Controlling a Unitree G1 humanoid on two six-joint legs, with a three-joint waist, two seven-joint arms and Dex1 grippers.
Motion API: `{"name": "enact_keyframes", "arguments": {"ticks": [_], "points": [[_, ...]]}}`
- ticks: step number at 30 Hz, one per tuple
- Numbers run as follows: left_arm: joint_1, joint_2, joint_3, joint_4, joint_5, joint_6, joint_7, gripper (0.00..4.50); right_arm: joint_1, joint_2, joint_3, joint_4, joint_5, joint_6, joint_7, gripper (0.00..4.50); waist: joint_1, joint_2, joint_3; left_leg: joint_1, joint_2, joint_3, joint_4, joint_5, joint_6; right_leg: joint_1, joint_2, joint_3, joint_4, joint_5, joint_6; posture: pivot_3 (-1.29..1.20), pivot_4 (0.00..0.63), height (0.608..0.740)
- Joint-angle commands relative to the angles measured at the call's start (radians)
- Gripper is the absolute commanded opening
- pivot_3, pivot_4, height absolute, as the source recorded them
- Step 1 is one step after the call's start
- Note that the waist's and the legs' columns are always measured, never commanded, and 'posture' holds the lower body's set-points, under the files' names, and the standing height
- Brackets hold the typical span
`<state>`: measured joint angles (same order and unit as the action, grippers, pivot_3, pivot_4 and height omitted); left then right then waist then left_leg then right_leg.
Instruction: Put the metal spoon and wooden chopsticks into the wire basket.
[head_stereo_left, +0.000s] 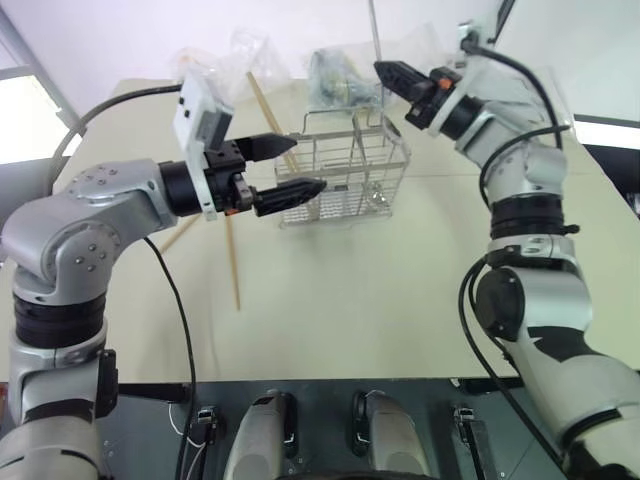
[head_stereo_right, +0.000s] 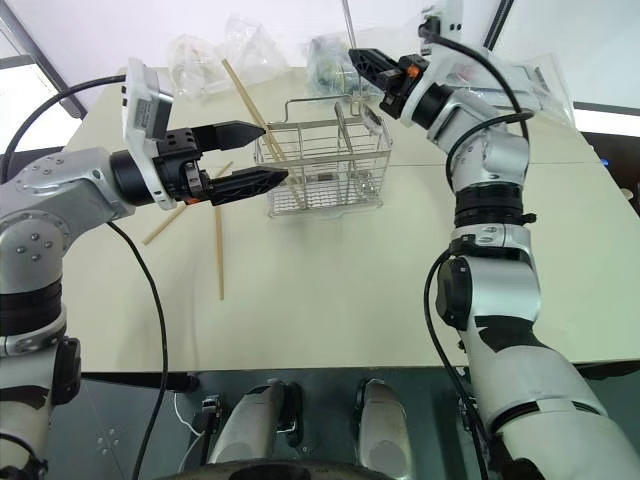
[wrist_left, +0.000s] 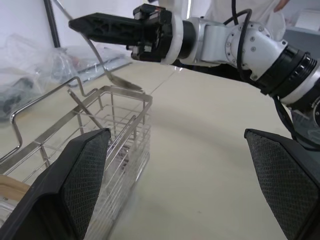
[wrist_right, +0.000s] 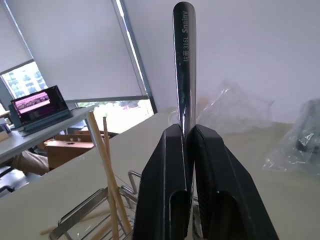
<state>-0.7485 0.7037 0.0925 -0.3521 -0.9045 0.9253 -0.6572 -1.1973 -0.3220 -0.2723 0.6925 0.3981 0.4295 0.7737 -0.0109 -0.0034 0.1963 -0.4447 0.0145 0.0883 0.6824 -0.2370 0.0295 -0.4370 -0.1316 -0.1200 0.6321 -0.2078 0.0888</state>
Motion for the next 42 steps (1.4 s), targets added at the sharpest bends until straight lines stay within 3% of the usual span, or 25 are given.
{"name": "enact_keyframes", "arguments": {"ticks": [1,2,5,10,12,17,21,24,27,32,34,40,42], "points": [[-0.009,0.005,0.034,-0.025,0.0,-0.013,0.004,4.5,0.004,0.029,-0.026,-0.001,0.017,-0.062,-0.062,0.03,-0.001,0.0,0.0,0.0,0.0,0.0,0.0,0.0,0.0,0.0,0.0,0.0,0.0,0.0,0.0,0.0,0.15,0.704],[-0.007,0.005,0.037,-0.028,0.0,-0.012,0.006,4.5,0.012,0.034,-0.029,0.004,0.019,-0.067,-0.072,0.03,-0.002,0.0,0.0,0.0,0.0,0.0,0.0,0.0,0.0,0.0,0.0,0.0,0.0,0.0,0.0,0.0,0.15,0.704],[-0.002,0.005,0.045,-0.034,-0.005,-0.009,0.017,4.5,0.039,0.037,-0.029,0.004,0.029,-0.069,-0.063,1.17,-0.001,0.0,0.0,0.0,0.0,0.0,0.0,0.0,0.0,0.0,0.0,0.0,0.0,0.0,0.0,0.0,0.15,0.704],[0.002,0.006,0.057,-0.037,-0.008,-0.007,0.027,4.5,0.072,0.011,-0.013,-0.044,0.023,-0.07,-0.062,3.78,-0.003,0.0,0.0,0.0,0.0,0.0,0.0,0.0,0.0,0.0,0.001,0.0,0.0,0.0,0.0,0.0,0.15,0.704],[0.0,0.005,0.063,-0.031,-0.003,-0.012,0.037,4.5,0.077,-0.011,-0.016,-0.063,0.029,-0.053,-0.057,4.46,-0.002,0.0,0.0,0.0,0.0,0.0,0.0,0.0,0.0,0.0,0.001,0.0,0.0,0.0,0.0,0.0,0.15,0.704],[0.019,0.045,0.1,0.017,0.063,-0.029,0.074,4.5,0.06,-0.1,-0.039,-0.127,0.083,0.027,0.008,4.46,-0.003,0.0,0.0,0.0,0.0,-0.001,0.0,0.0,0.0,0.0,0.001,0.0,0.0,0.0,0.0,0.0,0.15,0.704],[0.054,0.136,0.09,0.186,0.23,-0.061,0.117,4.5,0.095,-0.224,-0.032,-0.298,0.211,0.206,0.188,4.46,-0.002,0.001,0.001,0.0,0.001,0.0,-0.001,0.0,0.0,-0.001,0.001,0.0,0.0,0.0,0.0,0.0,0.15,0.704],[0.007,0.15,0.05,0.331,0.329,0.016,0.218,4.5,0.173,-0.315,0.004,-0.453,0.289,0.327,0.31,4.46,0.002,0.001,0.001,0.0,0.001,-0.001,-0.001,-0.004,0.006,-0.001,0.002,0.0,0.0,0.0,0.0,0.0,0.15,0.704],[-0.086,0.071,0.061,0.428,0.368,0.224,0.378,4.5,0.277,-0.382,0.042,-0.599,0.336,0.386,0.397,4.46,0.006,-0.001,0.0,0.0,0.001,-0.002,0.0,-0.004,0.007,0.0,0.002,0.0,-0.001,0.0,0.0,0.0,0.15,0.704],[-0.162,-0.136,0.149,0.402,0.4,0.421,0.573,4.5,0.417,-0.417,0.052,-0.764,0.408,0.439,0.433,4.46,0.024,-0.002,0.001,0.0,0.0,-0.001,0.001,-0.004,0.007,0.001,0.0,0.0,0.0,0.0,0.0,0.0,0.15,0.704],[-0.165,-0.136,0.11,0.401,0.431,0.424,0.572,4.5,0.453,-0.421,0.059,-0.794,0.41,0.434,0.43,4.46,0.022,-0.003,0.001,0.0,0.0,-0.001,0.001,-0.004,0.007,0.0,-0.001,0.0,0.0,0.0,0.0,0.0,0.15,0.704],[-0.207,0.002,-0.001,0.55,0.518,0.23,0.39,4.5,0.487,-0.424,0.043,-0.809,0.427,0.436,0.389,4.46,0.016,-0.003,0.002,0.0,0.001,0.001,0.0,-0.001,0.0,-0.003,0.0,0.0,0.001,0.0,0.0,0.0,0.15,0.704],[-0.247,-0.003,0.023,0.609,0.518,0.255,0.392,4.5,0.484,-0.426,0.045,-0.797,0.416,0.423,0.376,4.46,0.021,-0.003,0.002,0.0,0.001,0.001,0.0,-0.001,0.0,-0.003,0.0,0.0,0.0,0.0,0.0,0.0,0.15,0.704]]}}
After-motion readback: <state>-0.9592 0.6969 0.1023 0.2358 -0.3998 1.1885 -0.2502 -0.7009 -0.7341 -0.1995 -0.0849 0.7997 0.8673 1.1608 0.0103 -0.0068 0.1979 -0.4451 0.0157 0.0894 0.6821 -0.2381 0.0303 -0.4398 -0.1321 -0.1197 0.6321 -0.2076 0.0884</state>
